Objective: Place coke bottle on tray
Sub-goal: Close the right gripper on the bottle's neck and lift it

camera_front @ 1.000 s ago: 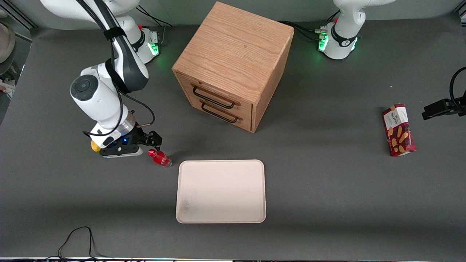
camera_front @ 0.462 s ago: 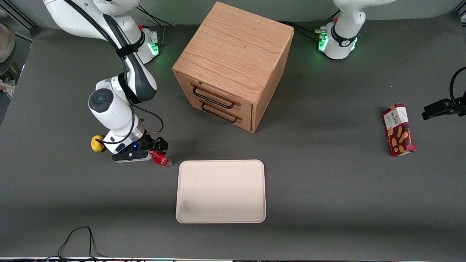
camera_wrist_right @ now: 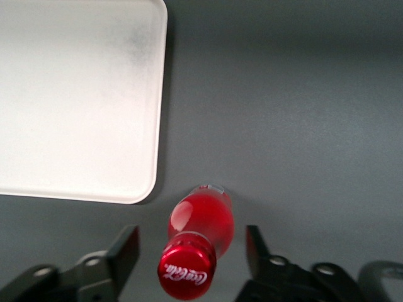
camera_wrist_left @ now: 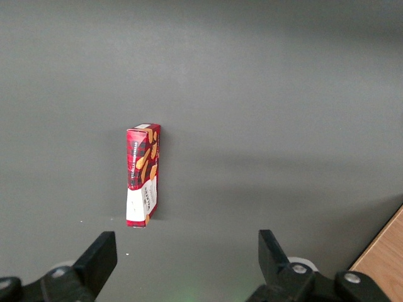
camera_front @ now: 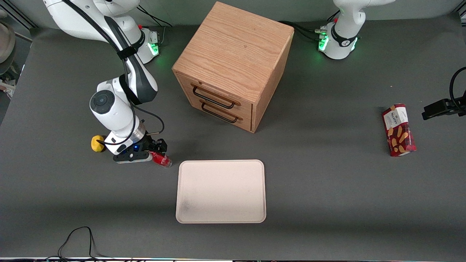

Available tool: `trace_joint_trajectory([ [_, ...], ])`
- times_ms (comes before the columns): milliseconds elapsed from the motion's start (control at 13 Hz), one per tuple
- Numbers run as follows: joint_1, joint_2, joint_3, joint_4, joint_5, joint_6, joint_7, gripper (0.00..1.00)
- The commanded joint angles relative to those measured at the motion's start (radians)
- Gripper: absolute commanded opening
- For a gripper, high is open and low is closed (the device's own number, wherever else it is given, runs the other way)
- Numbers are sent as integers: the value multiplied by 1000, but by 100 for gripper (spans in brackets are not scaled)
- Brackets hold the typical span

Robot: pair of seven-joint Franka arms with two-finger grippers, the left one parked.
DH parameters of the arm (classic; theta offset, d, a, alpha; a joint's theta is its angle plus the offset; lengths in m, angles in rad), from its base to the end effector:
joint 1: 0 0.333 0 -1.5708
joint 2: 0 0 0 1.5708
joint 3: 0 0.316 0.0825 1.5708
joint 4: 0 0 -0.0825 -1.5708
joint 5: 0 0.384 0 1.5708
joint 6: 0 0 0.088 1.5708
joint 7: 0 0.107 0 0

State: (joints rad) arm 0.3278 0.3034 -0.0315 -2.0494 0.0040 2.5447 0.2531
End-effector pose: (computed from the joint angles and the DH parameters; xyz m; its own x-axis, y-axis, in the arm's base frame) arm 0.5837 0.1788 0.3097 0.9817 0.0378 0.1864 0.0463 -0.9981 -0.0414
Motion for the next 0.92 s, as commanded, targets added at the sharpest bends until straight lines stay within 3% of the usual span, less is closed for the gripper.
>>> trace_joint_trajectory([
  [0,10,0,-5,14,2,2,2,34],
  [231,8,0,-5,14,1,-1,2,12],
  [308,8,0,-5,18,1,-1,2,10],
  [462,8,-15,-5,46,1,-38,2,10],
  [846,2,-108,-7,245,1,-439,2,10],
])
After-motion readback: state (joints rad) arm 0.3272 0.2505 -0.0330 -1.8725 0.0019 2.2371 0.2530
